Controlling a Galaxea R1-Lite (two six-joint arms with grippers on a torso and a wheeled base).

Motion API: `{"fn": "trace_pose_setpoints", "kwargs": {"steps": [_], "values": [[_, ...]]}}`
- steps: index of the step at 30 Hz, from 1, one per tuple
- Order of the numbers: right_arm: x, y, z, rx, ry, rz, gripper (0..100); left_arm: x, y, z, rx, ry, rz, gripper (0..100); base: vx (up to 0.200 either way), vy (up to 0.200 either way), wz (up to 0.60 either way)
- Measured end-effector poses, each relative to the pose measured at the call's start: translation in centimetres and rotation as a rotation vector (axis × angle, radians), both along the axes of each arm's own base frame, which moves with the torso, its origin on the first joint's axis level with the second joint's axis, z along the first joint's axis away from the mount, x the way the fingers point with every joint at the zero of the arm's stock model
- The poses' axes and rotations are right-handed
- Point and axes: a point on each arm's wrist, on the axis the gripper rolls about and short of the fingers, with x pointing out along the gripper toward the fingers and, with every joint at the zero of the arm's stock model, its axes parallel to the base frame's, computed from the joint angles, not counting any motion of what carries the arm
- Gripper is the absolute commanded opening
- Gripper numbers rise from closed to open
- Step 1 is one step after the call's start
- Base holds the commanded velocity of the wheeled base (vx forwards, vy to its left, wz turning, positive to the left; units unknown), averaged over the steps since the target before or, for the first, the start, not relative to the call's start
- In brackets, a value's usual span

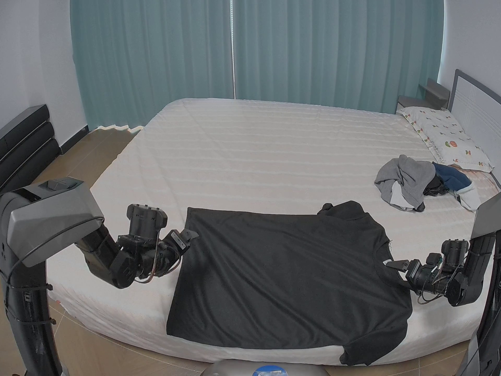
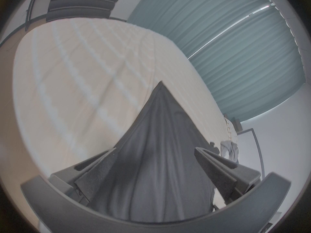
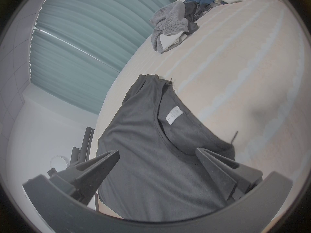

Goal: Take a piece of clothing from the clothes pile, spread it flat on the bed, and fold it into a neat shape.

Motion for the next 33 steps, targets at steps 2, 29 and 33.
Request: {"fn": "trace_pose_setpoints", "kwargs": {"steps": [2, 29, 33], "values": [[0.0, 0.0, 0.0, 0.000, 0.000, 0.000, 100, -1.9, 0.1, 0.0, -0.018, 0.029, -0.016, 100, -0.200, 0.000, 0.00], [-0.3, 0.1, 0.0, -0.001, -0.008, 0.000, 100, -8.1, -1.0, -0.8, -0.108, 0.073, -0.085, 100, -0.022, -0.067, 0.00], [-0.2, 0.0, 0.0, -0.004, -0.010, -0.001, 100, -8.0, -0.7, -0.8, -0.084, 0.064, -0.087, 100, 0.000, 0.000, 0.00]]}}
